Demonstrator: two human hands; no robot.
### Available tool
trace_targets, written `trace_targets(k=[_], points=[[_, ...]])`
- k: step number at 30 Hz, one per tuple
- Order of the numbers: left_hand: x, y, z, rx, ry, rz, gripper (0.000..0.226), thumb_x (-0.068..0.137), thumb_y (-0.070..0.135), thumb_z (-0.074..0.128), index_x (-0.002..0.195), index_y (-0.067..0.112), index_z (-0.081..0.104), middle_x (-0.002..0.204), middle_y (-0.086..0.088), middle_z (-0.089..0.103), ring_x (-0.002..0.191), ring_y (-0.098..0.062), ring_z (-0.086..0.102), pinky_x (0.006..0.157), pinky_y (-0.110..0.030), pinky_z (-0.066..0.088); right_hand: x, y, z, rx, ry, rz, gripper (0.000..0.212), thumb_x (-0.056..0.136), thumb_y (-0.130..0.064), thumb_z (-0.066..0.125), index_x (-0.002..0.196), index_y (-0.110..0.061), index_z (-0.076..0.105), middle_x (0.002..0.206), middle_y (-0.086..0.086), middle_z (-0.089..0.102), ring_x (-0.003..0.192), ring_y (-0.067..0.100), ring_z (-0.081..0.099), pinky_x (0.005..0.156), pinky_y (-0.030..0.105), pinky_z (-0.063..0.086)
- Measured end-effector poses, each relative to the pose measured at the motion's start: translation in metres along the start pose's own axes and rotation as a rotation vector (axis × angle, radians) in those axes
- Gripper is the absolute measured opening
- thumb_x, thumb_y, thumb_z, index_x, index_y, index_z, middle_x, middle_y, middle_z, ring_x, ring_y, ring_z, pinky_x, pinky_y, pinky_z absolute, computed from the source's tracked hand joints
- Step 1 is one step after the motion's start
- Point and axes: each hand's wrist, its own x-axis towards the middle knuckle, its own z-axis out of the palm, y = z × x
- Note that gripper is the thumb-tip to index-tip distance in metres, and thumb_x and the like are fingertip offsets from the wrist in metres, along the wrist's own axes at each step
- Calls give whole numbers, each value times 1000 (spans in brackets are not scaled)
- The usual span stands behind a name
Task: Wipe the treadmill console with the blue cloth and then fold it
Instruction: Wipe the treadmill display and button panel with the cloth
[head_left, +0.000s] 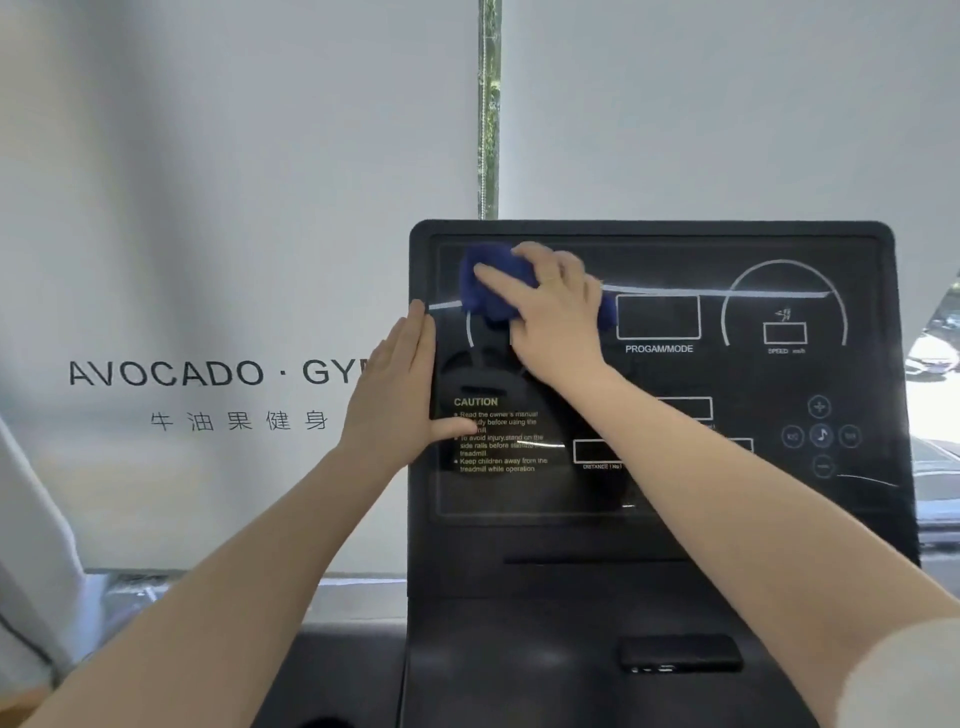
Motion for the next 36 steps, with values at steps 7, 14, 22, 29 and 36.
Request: trace_targets(k=[7, 14, 22, 29, 36], points=[[-1, -1, 7, 48, -14, -21, 116, 70, 64, 61, 148, 9, -5, 156, -7, -13, 144, -25, 3, 116, -39, 9, 16, -28, 9, 18, 120, 393, 57, 87, -15, 52, 138, -36, 42, 147, 8, 29, 125, 32, 31, 98, 43, 25], [-2, 2, 3, 59, -30, -44, 116, 70, 65, 60, 148, 9, -5, 156, -7, -13, 144, -27, 2, 116, -39, 10, 12, 12, -9, -45, -18, 26, 53, 77, -16, 53, 127, -34, 56, 137, 10, 46, 109, 38, 44, 83, 40, 29], [-1, 8, 1, 74, -58, -103, 114, 72, 63, 60, 148, 11, -8, 156, -5, -17, 144, -26, -1, 116, -38, 8, 5, 29, -18, -62, 62, 412, 53, 83, -17, 53, 133, -33, 47, 141, 11, 36, 114, 35, 40, 90, 42, 30], [-3, 18, -4, 67, -51, -157, 112, 72, 52, 70, 148, 8, 0, 157, -8, -6, 144, -27, 4, 115, -38, 12, -53, -12, 8, -83, -66, -202, 56, 66, -22, 60, 121, -29, 62, 125, 13, 56, 101, 32, 43, 77, 39, 26], [-20, 44, 1, 24, 22, -219, 95, 84, 40, 62, 148, 8, -1, 157, -10, -8, 144, -25, -2, 115, -33, 4, -34, 71, -33, -46, 28, 104, 53, 69, -17, 56, 119, -30, 63, 127, 14, 54, 97, 40, 52, 75, 44, 38]])
